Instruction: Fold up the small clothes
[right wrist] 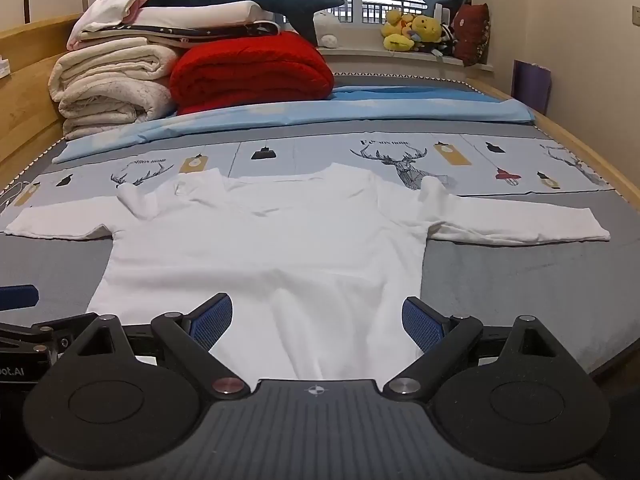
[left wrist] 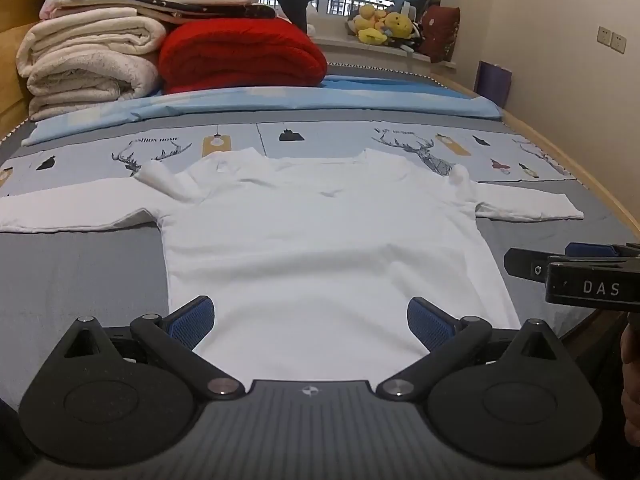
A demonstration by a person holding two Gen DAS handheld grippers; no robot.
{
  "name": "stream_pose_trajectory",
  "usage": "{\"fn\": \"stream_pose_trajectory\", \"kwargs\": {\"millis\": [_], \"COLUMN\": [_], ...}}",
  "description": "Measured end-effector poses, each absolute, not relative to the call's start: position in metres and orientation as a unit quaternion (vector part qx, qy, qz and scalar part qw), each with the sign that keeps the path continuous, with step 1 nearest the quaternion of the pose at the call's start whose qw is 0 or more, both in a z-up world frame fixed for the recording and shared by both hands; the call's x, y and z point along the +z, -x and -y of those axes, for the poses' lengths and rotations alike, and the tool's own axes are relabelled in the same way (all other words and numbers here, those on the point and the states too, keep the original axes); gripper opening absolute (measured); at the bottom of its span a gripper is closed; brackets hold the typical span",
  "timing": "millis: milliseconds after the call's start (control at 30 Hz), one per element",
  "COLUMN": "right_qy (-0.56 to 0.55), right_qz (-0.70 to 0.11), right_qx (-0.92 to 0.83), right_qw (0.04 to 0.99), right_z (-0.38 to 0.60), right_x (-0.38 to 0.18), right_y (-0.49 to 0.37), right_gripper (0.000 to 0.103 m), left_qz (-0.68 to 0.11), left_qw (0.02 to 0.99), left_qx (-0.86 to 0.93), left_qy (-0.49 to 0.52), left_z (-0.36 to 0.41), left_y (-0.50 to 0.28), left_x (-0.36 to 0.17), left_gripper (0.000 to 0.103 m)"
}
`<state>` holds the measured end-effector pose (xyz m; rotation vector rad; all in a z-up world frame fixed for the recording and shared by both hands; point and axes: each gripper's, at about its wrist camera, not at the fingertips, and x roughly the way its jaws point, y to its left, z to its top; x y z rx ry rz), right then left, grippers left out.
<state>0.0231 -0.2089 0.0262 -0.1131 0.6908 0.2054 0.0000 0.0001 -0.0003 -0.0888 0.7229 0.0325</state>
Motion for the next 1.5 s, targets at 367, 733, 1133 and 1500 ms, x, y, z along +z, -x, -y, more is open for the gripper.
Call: {"fn": "stream_pose_trajectory", "kwargs": {"millis": [367,733,1133,1500], "right_qy": [0.057,0.061,0.062,0.064], "right_qz": [-0.338,-0.343,-0.346,-0.349], "right_qx": [0.103,0.100,0.100,0.101], "right_qw": [0.934,0.932,0.931,0.929], "right_z": [0.2077,0.2070,0.2082,0.2062], "right_x": [0.0265,0.0248,0.0235,0.0220], "right_y": [-0.0226,-0.0233,-0.0250,-0.0252], "right_gripper": [0.092,0.090,0.088,0.078], "left_qz": [-0.356,-0.369,-0.381,-0.383], "left_qw": [0.933,0.928,0.922,0.921], "left_qx": [0.012,0.021,0.024,0.024], "left_qy": [0.043,0.055,0.065,0.068], "left_z": [-0.0050,0.0002,-0.0018,-0.0027], "left_y": [-0.0016,-0.0053,-0.0064,-0.0065], "left_x": [0.0007,-0.0065,-0.0077,-0.0075], "left_gripper": [0.103,0.103,0.103,0.103]}}
